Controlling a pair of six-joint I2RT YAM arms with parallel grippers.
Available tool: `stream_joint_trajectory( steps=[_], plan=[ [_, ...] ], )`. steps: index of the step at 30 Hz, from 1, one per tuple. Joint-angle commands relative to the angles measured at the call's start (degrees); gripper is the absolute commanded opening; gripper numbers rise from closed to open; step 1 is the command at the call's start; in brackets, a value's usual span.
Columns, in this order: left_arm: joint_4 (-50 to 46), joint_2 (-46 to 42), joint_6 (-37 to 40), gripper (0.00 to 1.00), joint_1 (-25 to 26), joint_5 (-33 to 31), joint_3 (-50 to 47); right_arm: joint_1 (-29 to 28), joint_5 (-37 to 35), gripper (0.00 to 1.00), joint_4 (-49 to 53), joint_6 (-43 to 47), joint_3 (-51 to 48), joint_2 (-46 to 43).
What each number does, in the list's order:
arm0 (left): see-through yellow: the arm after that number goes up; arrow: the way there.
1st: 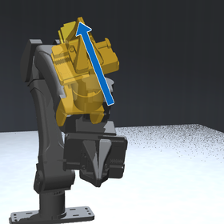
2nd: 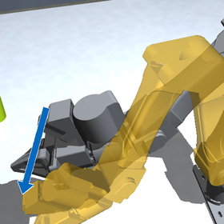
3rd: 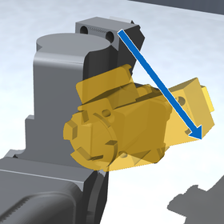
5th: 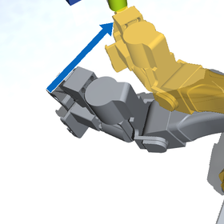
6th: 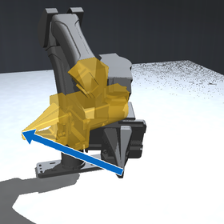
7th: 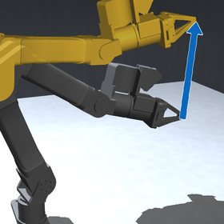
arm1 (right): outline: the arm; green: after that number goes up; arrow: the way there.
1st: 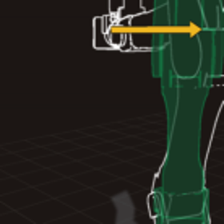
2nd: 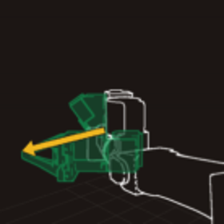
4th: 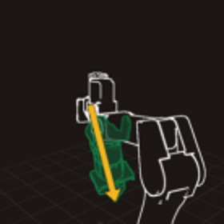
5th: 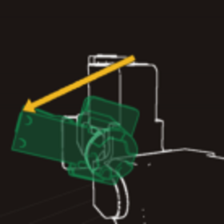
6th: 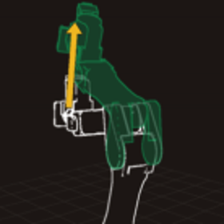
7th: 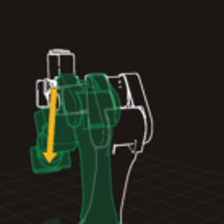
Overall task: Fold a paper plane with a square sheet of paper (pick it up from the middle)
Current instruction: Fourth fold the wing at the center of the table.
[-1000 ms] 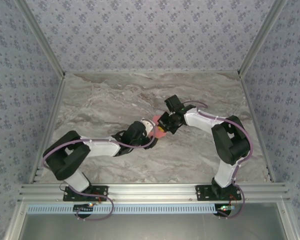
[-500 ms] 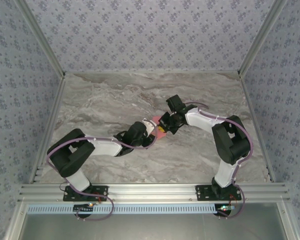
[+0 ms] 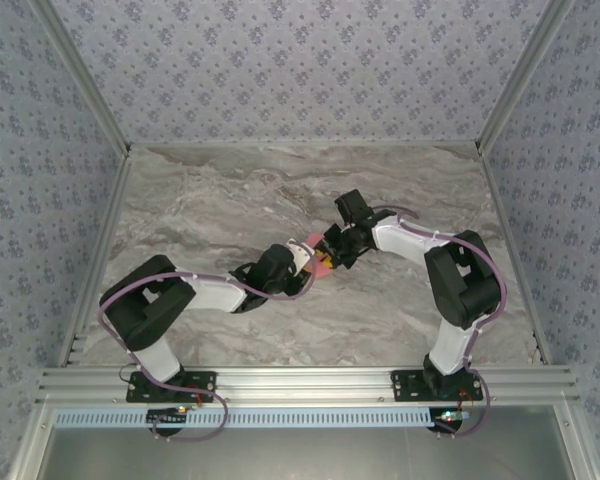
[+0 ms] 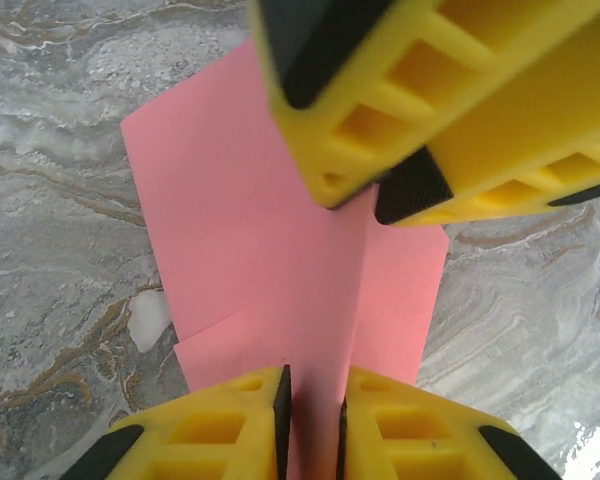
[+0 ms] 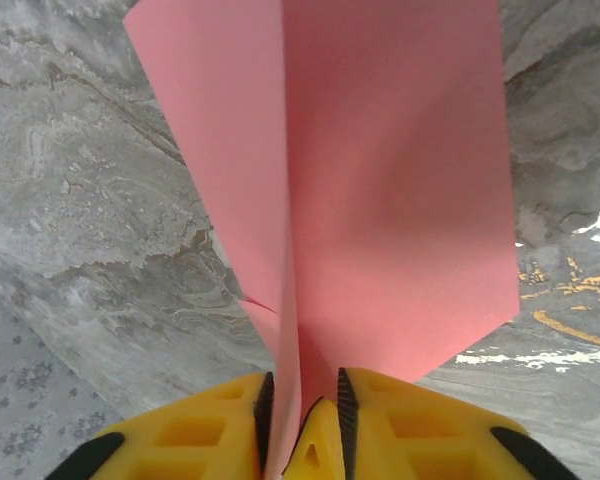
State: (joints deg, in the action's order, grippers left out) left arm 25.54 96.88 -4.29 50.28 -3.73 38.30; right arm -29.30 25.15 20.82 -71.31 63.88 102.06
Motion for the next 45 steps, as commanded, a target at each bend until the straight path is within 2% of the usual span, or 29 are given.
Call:
stream_joint_trajectory(
  steps=[1,8,17,21,28,39,45],
  plan=[
    [0.83,0.59,-0.04,0.17,0.04,1.92,0.03,0.92,0.38,0.35,1.24,1.42,-0.36,-0.63],
    [0.26,1.21,-3.13,0.14,-0.38,5.69,0.54,2.49,2.5,0.52,-1.2,7.25,-1.53,-1.68],
    [-3.52,1.55,-11.32,0.07,-3.12,13.5,2.91,5.06,2.01,0.61,-8.28,17.97,-6.7,-6.55],
    [-5.83,1.91,-14.75,0.04,-3.63,15.66,4.74,5.86,2.56,0.61,-12.18,20.72,-9.5,-7.64],
    [-4.1,1.56,-22.43,0.02,-4.31,17.6,4.59,5.82,5.11,0.59,-19.14,23.06,-13.05,-7.1],
    [-0.07,2.17,-30.63,0.03,-5.19,16.41,2.52,4.78,6.3,0.44,-22.37,23.19,-14.16,-3.71],
    [1.64,2.94,-32.61,0.03,-5.28,17.55,2.03,4.08,7.19,0.44,-22.51,23.91,-13.23,-1.19]
  ],
)
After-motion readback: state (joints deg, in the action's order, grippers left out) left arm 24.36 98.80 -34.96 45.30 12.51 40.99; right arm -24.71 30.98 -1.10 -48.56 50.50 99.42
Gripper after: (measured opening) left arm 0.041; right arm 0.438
